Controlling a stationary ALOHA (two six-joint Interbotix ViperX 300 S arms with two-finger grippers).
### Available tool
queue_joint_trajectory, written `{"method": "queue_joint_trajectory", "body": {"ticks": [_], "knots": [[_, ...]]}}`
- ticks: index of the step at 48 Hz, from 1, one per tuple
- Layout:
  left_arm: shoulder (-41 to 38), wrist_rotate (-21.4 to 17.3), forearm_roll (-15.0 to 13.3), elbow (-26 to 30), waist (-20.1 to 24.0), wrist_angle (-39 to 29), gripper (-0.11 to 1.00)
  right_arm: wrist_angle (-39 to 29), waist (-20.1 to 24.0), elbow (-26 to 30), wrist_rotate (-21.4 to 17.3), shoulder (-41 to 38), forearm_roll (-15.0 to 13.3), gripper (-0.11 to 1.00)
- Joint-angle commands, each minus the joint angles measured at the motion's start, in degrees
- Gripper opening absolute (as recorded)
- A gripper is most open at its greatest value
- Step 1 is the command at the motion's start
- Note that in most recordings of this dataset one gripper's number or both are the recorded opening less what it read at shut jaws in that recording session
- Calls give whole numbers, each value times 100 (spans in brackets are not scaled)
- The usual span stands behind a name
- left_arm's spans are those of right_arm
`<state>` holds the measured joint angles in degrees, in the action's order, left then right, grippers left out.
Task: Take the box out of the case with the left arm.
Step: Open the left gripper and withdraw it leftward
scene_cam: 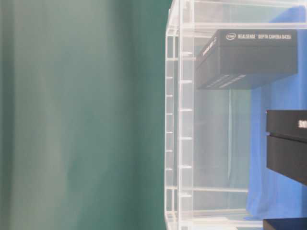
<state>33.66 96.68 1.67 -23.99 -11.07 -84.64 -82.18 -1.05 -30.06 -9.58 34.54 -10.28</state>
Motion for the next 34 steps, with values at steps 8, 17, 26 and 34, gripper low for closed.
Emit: {"method": "queue_joint_trajectory", "body": {"ticks": [8, 17, 26, 34], "knots": [[35, -580, 26, 18, 668, -9, 97, 18, 0, 53, 0, 18, -9, 0], [26, -1573, 18, 0, 1679, -9, 97, 9, 0, 53, 0, 18, -18, 0], [-88, -2426, -26, 35, 2716, -9, 97, 9, 0, 44, 0, 18, -9, 0], [-220, -2777, -44, 53, 3164, 0, 97, 9, 0, 53, 0, 18, -18, 0]]}}
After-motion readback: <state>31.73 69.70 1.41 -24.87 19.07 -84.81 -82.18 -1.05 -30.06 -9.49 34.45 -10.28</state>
